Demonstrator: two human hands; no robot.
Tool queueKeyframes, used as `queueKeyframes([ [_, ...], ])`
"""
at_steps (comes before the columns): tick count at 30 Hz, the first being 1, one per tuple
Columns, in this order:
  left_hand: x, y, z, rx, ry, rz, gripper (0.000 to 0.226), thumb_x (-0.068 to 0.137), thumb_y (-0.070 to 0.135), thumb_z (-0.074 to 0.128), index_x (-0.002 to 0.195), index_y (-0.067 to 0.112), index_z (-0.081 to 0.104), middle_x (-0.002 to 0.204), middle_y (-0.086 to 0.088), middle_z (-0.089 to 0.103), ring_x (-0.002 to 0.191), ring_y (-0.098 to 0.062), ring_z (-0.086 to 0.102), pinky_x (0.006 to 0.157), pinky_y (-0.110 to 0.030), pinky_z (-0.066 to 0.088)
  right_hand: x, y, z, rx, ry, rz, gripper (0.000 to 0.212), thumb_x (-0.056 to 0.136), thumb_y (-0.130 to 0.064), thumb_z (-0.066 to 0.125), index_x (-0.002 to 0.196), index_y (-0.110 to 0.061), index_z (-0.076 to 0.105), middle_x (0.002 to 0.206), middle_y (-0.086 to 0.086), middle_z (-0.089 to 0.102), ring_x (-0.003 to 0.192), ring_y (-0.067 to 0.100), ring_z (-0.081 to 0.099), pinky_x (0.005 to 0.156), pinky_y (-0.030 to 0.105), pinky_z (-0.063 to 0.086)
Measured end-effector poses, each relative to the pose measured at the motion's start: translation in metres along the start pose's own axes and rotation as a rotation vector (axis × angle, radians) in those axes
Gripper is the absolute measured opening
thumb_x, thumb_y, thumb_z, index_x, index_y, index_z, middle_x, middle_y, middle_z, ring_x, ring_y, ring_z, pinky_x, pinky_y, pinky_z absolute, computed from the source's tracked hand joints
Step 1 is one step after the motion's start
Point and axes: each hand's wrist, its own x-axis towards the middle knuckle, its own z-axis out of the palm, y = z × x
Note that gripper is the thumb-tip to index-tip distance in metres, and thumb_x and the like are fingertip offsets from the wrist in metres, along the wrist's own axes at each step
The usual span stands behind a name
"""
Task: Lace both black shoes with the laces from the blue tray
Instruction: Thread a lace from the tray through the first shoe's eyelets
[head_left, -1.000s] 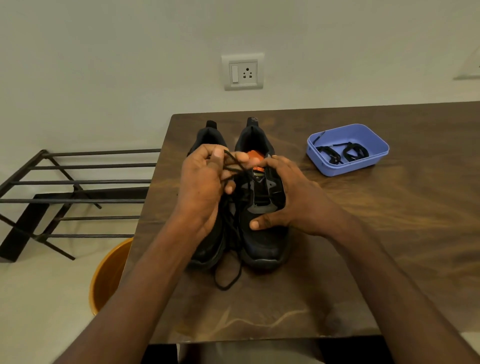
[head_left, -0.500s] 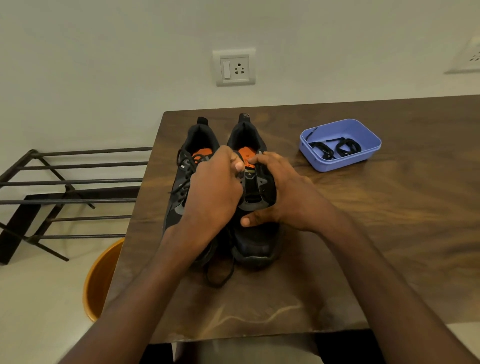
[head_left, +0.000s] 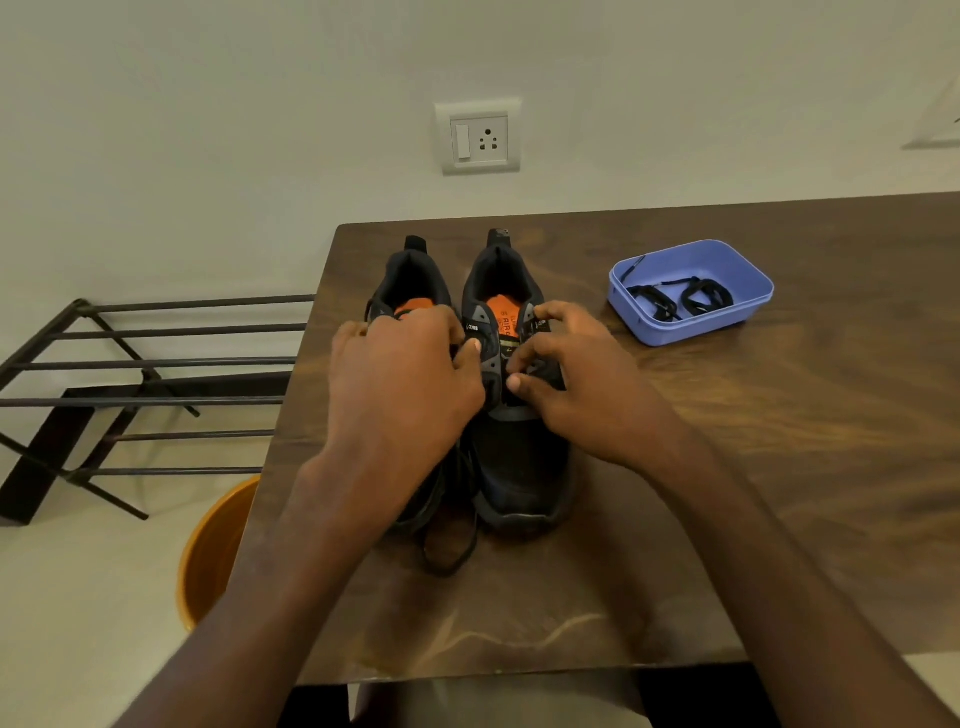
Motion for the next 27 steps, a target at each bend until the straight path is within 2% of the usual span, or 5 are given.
queueKeyframes([
  [4, 0.006, -0.006, 0.005, 0.023, -0.053, 0.166, 0.042, 0.095, 0.035, 0.069, 0.135, 0.037, 0.056, 0.128, 0.011, 0.063, 0.12, -0.013, 0.059, 0.121, -0.055, 0.027, -0.004, -0.015, 0.009, -0.192, 0.036, 0.007, 0.022, 0.096, -0.036, 0.068, 0.115, -0.028, 0.074, 0.153, 0.003, 0.036, 0.141, 0.022, 0.033, 0.111, 0.041, 0.04],
  [7, 0.011, -0.012, 0.01, -0.002, -0.379, 0.218, 0.095, 0.082, 0.041, 0.082, 0.157, 0.046, 0.025, 0.17, 0.017, 0.012, 0.156, -0.011, 0.015, 0.124, -0.064, 0.001, -0.005, -0.021, 0.015, -0.3, 0.125, 0.027, 0.021, 0.094, -0.036, 0.067, 0.113, -0.026, 0.072, 0.129, 0.002, 0.042, 0.117, 0.02, 0.039, 0.095, 0.037, 0.047],
  [16, 0.015, -0.015, 0.022, -0.021, -0.447, 0.219, 0.104, 0.066, 0.045, 0.092, 0.149, 0.041, 0.031, 0.17, 0.021, -0.009, 0.157, -0.012, 0.009, 0.125, -0.053, -0.012, -0.006, -0.007, -0.002, 0.1, 0.244, 0.203, 0.02, 0.08, -0.048, 0.063, 0.076, -0.032, 0.073, 0.101, -0.002, 0.062, 0.086, 0.007, 0.059, 0.072, 0.029, 0.052],
  [21, 0.017, -0.018, 0.023, -0.04, -0.422, 0.216, 0.107, 0.064, 0.047, 0.093, 0.15, 0.039, 0.031, 0.171, 0.017, -0.004, 0.157, -0.014, 0.011, 0.125, -0.05, -0.007, -0.005, -0.014, 0.0, -0.109, 0.342, 0.064, 0.017, 0.089, -0.032, 0.073, 0.105, -0.029, 0.073, 0.108, -0.005, 0.046, 0.104, 0.013, 0.041, 0.076, 0.015, 0.035],
  [27, 0.018, -0.018, 0.023, -0.034, -0.422, 0.221, 0.113, 0.065, 0.049, 0.092, 0.156, 0.035, 0.024, 0.17, 0.016, -0.003, 0.157, -0.014, 0.011, 0.124, -0.047, -0.013, -0.003, -0.02, 0.012, -0.205, 0.182, 0.075, 0.015, 0.094, -0.032, 0.069, 0.107, -0.027, 0.077, 0.104, -0.005, 0.042, 0.101, 0.012, 0.041, 0.081, 0.03, 0.046],
])
